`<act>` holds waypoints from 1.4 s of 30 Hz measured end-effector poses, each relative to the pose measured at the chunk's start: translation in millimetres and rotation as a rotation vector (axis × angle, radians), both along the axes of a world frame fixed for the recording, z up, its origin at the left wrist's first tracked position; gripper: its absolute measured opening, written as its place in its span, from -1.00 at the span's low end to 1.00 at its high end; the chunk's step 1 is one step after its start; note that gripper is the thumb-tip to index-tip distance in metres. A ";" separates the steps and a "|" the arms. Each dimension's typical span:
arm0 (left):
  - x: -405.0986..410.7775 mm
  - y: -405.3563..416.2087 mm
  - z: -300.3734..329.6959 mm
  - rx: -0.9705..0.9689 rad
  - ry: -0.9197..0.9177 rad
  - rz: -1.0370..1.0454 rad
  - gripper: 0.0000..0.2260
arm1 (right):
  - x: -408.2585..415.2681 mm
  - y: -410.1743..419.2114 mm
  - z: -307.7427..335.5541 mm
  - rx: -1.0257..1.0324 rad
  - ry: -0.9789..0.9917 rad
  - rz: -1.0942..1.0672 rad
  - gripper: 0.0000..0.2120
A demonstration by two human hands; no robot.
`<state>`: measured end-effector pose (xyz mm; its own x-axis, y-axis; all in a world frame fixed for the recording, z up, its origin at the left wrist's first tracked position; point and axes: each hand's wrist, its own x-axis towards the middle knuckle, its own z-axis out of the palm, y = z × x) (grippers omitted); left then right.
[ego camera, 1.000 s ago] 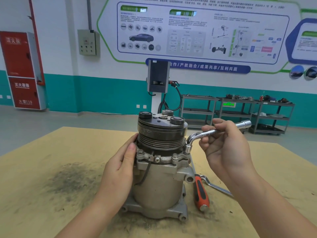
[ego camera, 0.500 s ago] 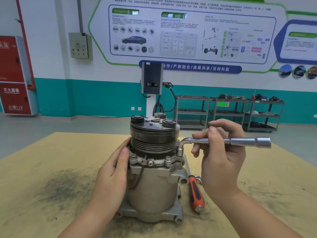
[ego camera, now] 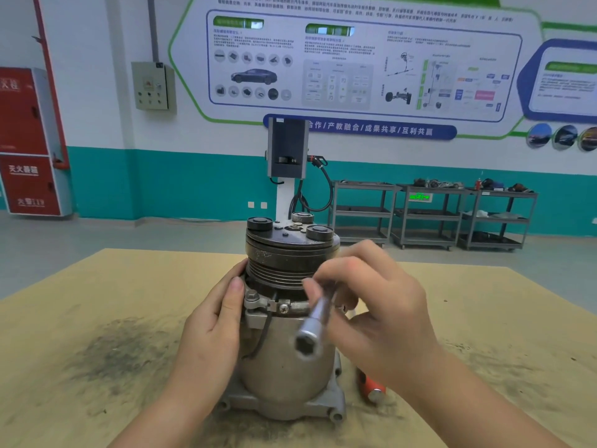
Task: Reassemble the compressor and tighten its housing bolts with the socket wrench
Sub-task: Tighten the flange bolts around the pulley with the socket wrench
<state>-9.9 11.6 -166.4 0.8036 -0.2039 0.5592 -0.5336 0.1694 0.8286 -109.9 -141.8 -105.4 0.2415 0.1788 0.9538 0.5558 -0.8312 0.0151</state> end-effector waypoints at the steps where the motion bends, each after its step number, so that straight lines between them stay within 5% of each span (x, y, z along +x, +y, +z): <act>1: 0.4 0.1 -0.7 -0.003 -0.003 -0.007 -0.64 | -0.8 1.2 1.3 -0.020 0.033 -0.013 -0.85; 8: 1.0 -1.0 0.0 0.016 -0.010 0.035 -0.70 | -5.8 -8.8 12.2 -0.095 -0.068 -0.052 -0.87; 16: -0.5 -0.3 -2.0 0.004 0.043 0.007 -0.59 | -3.7 -13.5 21.9 1.020 0.146 0.426 -0.84; 24: 0.5 3.3 -1.1 0.058 -0.052 -0.056 -0.44 | 4.5 -23.5 23.0 1.455 0.266 0.537 -0.86; 36: 6.6 7.2 -6.2 0.096 -0.033 -0.107 -0.30 | 9.2 -25.4 20.9 1.510 0.342 0.616 -0.85; 42: 5.5 6.9 -6.2 0.113 -0.044 -0.089 -0.32 | 10.5 -20.1 -0.9 1.255 0.045 0.727 -0.62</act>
<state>-4.4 18.6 -172.5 0.7546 -0.3372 0.5629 -0.5569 0.1243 0.8212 -99.5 -161.9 -106.3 0.4961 -0.6588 0.5655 0.8327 0.1765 -0.5249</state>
